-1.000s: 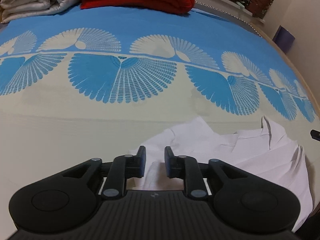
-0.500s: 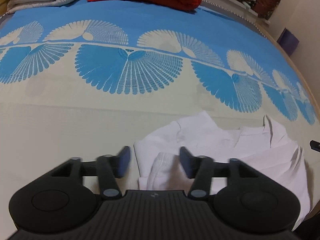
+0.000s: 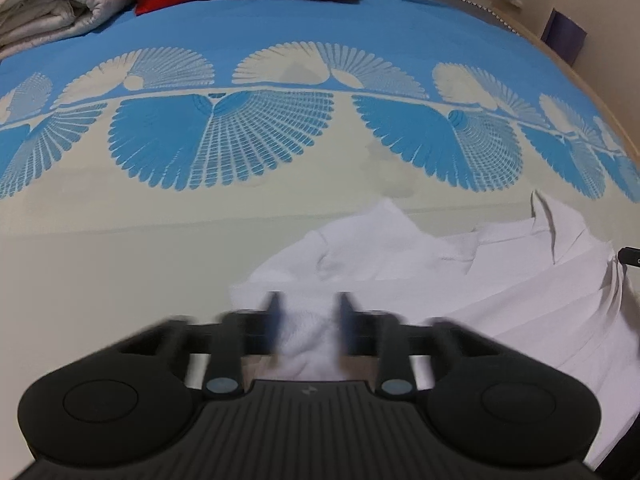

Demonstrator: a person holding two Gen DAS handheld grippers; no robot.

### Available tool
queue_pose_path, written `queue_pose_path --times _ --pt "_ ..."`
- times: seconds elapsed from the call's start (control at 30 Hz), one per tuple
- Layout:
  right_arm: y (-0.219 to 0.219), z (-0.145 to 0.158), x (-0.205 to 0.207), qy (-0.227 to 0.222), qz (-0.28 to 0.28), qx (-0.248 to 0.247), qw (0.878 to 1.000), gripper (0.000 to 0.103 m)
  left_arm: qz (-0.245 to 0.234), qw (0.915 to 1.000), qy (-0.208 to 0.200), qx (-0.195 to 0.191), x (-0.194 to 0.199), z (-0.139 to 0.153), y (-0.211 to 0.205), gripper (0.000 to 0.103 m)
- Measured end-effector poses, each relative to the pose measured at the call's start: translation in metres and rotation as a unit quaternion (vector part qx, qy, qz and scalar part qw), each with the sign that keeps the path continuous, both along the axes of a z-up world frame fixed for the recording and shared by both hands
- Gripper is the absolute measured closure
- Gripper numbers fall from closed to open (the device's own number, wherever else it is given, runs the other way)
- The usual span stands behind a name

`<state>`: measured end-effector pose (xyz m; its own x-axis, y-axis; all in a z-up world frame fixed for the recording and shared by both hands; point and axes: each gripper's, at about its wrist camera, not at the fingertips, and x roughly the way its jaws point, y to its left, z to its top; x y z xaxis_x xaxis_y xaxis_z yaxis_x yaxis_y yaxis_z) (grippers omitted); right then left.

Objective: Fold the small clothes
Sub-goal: 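Release the hem with both grippers and pinch the folded shirt edges again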

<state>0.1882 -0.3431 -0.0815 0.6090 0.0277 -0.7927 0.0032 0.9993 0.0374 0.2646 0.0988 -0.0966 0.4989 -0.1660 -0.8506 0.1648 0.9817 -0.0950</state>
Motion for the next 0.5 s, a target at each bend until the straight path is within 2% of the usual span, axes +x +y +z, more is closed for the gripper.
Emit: queue_pose_path --times 0.13,0.23,0.3,0.4,0.5 --pt "0.006 0.018 -0.004 -0.063 0.003 -0.004 0.998 0.103 0.013 0.9992 -0.031 -0.023 -0.001 0.013 0.005 0.100" --pt "-0.006 0.040 -0.010 -0.136 -0.048 0.012 0.989 0.103 0.049 0.9958 -0.062 -0.047 -0.001 0.025 0.019 0.101" --pt "-0.016 0.049 -0.013 -0.167 -0.085 0.027 0.982 0.103 0.071 0.9927 -0.075 -0.062 0.000 0.031 0.027 0.101" --pt "-0.027 0.045 -0.008 -0.145 -0.118 0.042 0.981 0.103 0.092 0.9916 -0.065 -0.064 0.005 0.029 0.034 0.101" --pt "-0.027 0.040 -0.005 -0.126 -0.118 0.038 0.984 0.103 0.094 0.9923 -0.039 -0.071 0.009 0.023 0.038 0.101"
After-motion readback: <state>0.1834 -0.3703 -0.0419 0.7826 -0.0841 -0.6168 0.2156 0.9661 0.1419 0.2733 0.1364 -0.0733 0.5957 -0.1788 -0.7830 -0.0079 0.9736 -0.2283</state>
